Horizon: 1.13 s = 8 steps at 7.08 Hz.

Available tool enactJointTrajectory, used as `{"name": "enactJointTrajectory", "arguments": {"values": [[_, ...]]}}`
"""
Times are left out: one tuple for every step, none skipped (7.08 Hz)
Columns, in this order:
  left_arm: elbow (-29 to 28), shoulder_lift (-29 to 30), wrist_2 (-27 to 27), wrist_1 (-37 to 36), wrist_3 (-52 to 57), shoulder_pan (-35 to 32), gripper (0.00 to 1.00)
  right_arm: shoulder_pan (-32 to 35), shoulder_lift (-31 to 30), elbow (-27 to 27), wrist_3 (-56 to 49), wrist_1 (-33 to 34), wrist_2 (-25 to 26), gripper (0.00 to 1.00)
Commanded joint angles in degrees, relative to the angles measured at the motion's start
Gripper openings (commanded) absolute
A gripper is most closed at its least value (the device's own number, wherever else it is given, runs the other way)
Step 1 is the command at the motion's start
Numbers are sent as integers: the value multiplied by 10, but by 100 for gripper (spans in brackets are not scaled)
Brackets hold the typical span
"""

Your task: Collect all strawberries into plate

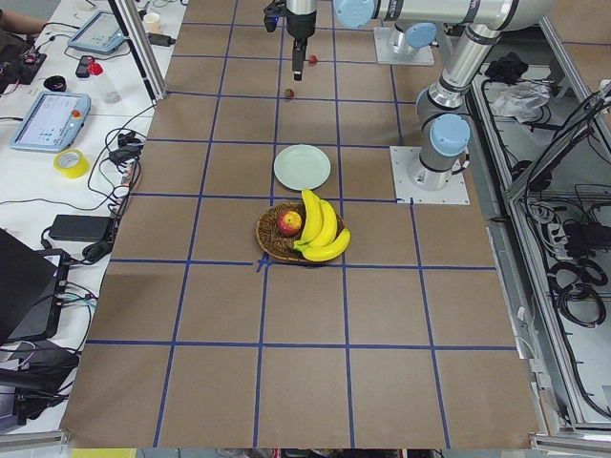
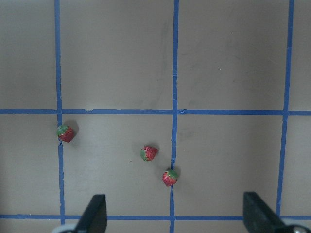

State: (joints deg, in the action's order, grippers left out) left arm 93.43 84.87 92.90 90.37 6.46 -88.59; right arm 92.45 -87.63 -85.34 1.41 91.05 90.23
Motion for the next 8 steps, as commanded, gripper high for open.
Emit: {"name": "enactJointTrajectory", "arguments": {"values": [[0, -1, -40, 0, 0, 0, 100, 0, 0, 0, 0, 0, 0, 100], [0, -3, -33, 0, 2, 0, 100, 0, 0, 0, 0, 0, 0, 100], [0, -3, -33, 0, 2, 0, 100, 0, -1, 0, 0, -1, 1, 100], [0, -2, -32, 0, 2, 0, 100, 0, 0, 0, 0, -1, 0, 100], [1, -2, -33, 0, 1, 0, 100, 0, -1, 0, 0, -1, 0, 100], [1, -1, -36, 1, 0, 0, 100, 0, 0, 0, 0, -1, 0, 100], [2, -1, -33, 1, 0, 0, 100, 0, -1, 0, 0, 0, 0, 100], [1, -2, -32, 1, 0, 0, 100, 0, -1, 0, 0, -1, 0, 100]]}}
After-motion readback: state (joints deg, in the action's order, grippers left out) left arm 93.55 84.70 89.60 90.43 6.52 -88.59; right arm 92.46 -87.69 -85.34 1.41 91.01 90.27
